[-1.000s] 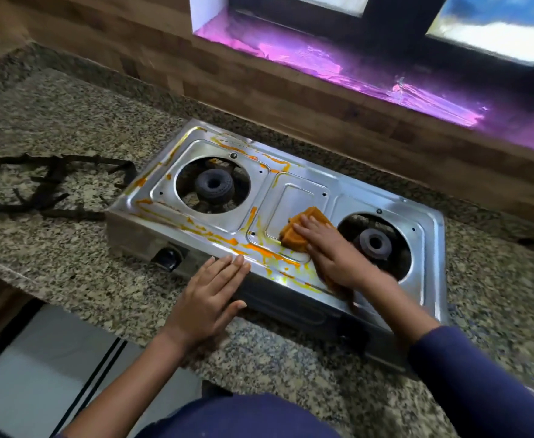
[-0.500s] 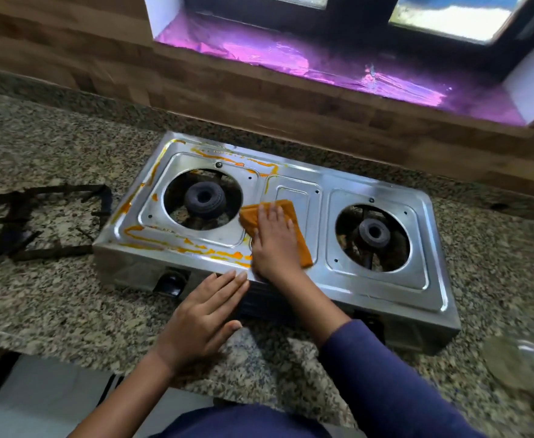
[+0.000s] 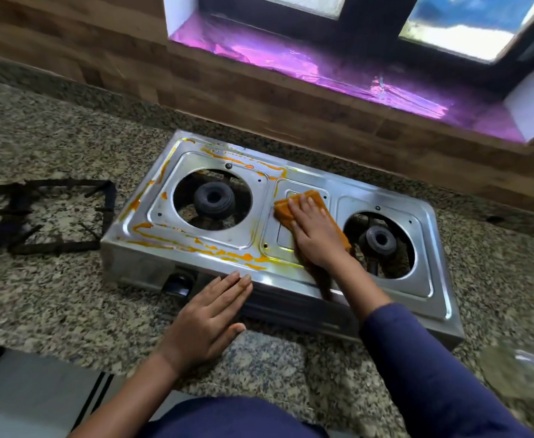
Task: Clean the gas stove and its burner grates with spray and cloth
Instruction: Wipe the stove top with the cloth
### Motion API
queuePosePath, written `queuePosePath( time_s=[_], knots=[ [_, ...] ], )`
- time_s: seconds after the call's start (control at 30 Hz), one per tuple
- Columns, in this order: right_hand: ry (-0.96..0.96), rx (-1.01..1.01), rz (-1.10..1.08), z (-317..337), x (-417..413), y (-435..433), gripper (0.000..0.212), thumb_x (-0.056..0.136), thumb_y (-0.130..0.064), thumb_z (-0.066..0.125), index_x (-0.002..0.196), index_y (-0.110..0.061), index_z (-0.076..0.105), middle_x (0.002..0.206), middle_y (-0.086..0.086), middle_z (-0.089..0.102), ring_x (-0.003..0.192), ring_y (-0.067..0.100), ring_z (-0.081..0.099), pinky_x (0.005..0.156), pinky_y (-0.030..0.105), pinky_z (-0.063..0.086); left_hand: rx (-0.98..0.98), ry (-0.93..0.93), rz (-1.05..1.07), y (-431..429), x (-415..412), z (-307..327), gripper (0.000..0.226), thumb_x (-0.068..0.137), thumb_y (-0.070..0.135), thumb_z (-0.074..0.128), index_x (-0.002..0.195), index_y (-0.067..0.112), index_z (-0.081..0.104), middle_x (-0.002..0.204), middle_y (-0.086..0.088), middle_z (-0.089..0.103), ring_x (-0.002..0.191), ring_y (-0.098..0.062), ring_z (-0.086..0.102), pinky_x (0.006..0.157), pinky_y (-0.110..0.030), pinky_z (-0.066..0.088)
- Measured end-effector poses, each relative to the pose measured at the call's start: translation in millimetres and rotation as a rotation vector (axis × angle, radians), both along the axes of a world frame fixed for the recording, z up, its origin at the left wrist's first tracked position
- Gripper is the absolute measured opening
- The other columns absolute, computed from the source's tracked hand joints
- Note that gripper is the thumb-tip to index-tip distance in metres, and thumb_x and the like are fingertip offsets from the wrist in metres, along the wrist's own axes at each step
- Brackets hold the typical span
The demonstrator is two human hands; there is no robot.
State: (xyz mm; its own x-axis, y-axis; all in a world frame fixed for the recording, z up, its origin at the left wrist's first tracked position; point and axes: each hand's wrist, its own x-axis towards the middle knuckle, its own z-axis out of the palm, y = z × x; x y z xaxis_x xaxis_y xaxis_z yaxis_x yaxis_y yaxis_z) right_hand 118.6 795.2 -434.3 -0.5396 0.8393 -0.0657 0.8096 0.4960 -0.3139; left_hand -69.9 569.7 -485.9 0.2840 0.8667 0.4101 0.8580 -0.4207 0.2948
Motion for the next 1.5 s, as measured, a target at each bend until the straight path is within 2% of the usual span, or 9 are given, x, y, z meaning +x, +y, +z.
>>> queuePosePath(
  time_s=[0.2,0.37,0.53,0.63,0.83,0.97,1.1,1.33,1.5],
  knots=[
    [0.118,-0.085,0.409,5,24,-61,0.05,0.1,-0.032,0.038,0.15,-0.026,0.037,0.159,-0.003,0.025,0.149,0.012,0.015,0.121,0.028,0.009,-0.005,-0.055,0.025,-1,3,3,0.052,0.102,0.036,0.038,0.142,0.003,0.046,0.153,-0.007,0.04,0.144,-0.025,0.032,0.111,-0.048,0.035],
    [0.152,-0.1,0.348,4,73,-16,0.049,0.098,-0.032,0.038,0.146,-0.022,0.043,0.156,0.002,0.031,0.148,0.019,0.023,0.121,0.039,0.018,0.0,-0.076,0.066,-1,10,5,0.051,0.102,0.035,0.038,0.141,0.003,0.046,0.152,-0.008,0.041,0.144,-0.026,0.034,0.112,-0.048,0.036],
    [0.114,-0.056,0.238,-1,10,37,0.053,0.095,-0.032,0.039,0.146,-0.02,0.041,0.158,0.009,0.028,0.148,0.023,0.021,0.122,0.042,0.013,-0.028,-0.11,0.121,-5,18,9,0.051,0.103,0.036,0.035,0.141,0.003,0.046,0.152,-0.009,0.041,0.144,-0.026,0.033,0.113,-0.048,0.034],
    [0.194,-0.068,0.374,-6,-12,2,0.048,0.094,-0.022,0.045,0.141,-0.014,0.05,0.153,0.011,0.037,0.146,0.026,0.028,0.12,0.045,0.02,-0.035,-0.122,0.158,-7,23,11,0.052,0.103,0.037,0.033,0.142,0.004,0.046,0.152,-0.009,0.041,0.144,-0.026,0.033,0.114,-0.047,0.033],
    [0.27,-0.209,0.645,12,44,-56,0.045,0.097,-0.012,0.051,0.141,-0.023,0.052,0.155,-0.004,0.037,0.147,0.01,0.024,0.121,0.032,0.015,-0.058,-0.086,0.294,-19,23,3,0.056,0.103,0.038,0.033,0.144,0.002,0.04,0.154,-0.011,0.037,0.145,-0.028,0.031,0.111,-0.052,0.034],
    [0.291,-0.269,0.54,18,100,-59,0.046,0.097,-0.009,0.052,0.14,-0.025,0.052,0.154,-0.009,0.038,0.146,0.011,0.027,0.12,0.044,0.022,-0.091,-0.067,0.338,-18,18,2,0.059,0.103,0.041,0.032,0.147,0.002,0.036,0.155,-0.011,0.035,0.146,-0.027,0.028,0.114,-0.051,0.03],
    [0.288,-0.237,0.494,15,96,-73,0.047,0.097,-0.013,0.05,0.141,-0.028,0.05,0.155,-0.009,0.036,0.146,0.007,0.025,0.121,0.04,0.02,-0.098,-0.089,0.328,-18,16,5,0.057,0.103,0.04,0.031,0.146,0.003,0.038,0.155,-0.01,0.036,0.146,-0.026,0.029,0.115,-0.05,0.03],
    [0.361,-0.199,0.57,7,-7,-86,0.042,0.096,-0.011,0.049,0.137,-0.019,0.056,0.15,0.001,0.044,0.143,0.013,0.033,0.12,0.034,0.022,-0.087,-0.162,0.387,-21,9,21,0.058,0.103,0.04,0.029,0.146,0.002,0.038,0.156,-0.011,0.033,0.145,-0.024,0.03,0.115,-0.049,0.031],
    [0.407,-0.278,0.536,10,44,-80,0.047,0.091,0.002,0.053,0.132,-0.021,0.06,0.146,-0.009,0.049,0.14,0.006,0.037,0.118,0.031,0.027,-0.067,-0.175,0.375,-22,4,29,0.06,0.103,0.042,0.026,0.146,0.003,0.038,0.157,-0.009,0.032,0.146,-0.022,0.03,0.115,-0.048,0.031]
  ],
)
